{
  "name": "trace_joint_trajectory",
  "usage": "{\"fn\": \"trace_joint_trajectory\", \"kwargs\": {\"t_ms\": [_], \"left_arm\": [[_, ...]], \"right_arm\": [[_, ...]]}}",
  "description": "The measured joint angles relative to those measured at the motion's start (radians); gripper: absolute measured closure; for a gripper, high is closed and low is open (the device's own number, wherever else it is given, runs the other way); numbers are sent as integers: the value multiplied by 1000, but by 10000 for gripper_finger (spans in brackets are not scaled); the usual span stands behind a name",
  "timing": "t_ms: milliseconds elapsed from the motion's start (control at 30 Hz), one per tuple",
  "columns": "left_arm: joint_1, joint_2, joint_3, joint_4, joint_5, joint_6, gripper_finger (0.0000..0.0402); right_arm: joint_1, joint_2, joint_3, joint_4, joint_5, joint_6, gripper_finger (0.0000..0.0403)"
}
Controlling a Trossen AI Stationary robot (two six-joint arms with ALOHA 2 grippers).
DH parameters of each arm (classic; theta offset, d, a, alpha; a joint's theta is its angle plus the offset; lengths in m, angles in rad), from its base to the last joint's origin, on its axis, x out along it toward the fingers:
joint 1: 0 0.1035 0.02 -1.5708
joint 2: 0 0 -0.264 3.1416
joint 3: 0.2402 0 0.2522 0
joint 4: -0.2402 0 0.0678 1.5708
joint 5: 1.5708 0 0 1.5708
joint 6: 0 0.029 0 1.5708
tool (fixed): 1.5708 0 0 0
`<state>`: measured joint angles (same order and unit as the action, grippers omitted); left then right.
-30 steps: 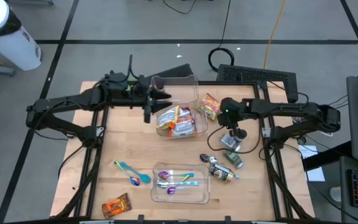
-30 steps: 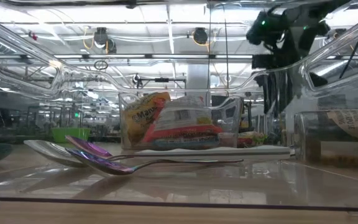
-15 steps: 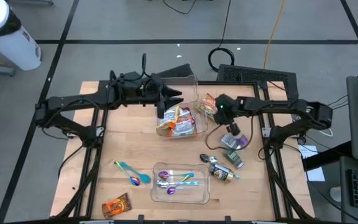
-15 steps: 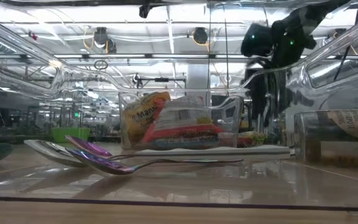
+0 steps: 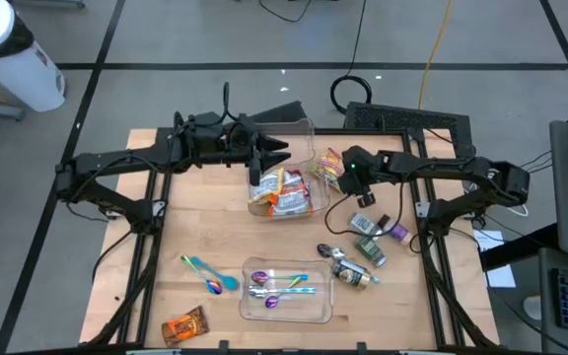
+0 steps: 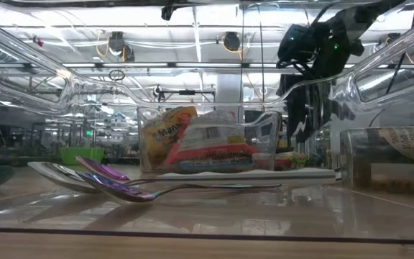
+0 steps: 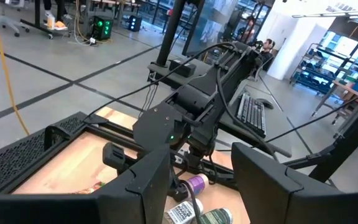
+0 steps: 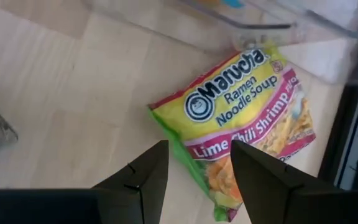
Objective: Pick & Place Food Item
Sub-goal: Put the green noodle pack into the middle transparent bin
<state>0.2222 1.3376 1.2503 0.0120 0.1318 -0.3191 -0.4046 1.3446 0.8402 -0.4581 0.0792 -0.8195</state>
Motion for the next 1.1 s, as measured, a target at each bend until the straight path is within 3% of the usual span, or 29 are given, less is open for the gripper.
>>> {"fn": "trace_joint_trajectory", "kwargs": {"t_ms": [267,500,1100], "left_arm": [[0,0,0,-1,0,-2,224],[0,0,0,-1,0,-23,224],[0,0,0,-11,0,-41,224]], "right_arm": [[0,0,-38,2,0,-60,234],[1,2,-84,105,25,-57,234],[1,166,-100,234,111,-22,235]]}}
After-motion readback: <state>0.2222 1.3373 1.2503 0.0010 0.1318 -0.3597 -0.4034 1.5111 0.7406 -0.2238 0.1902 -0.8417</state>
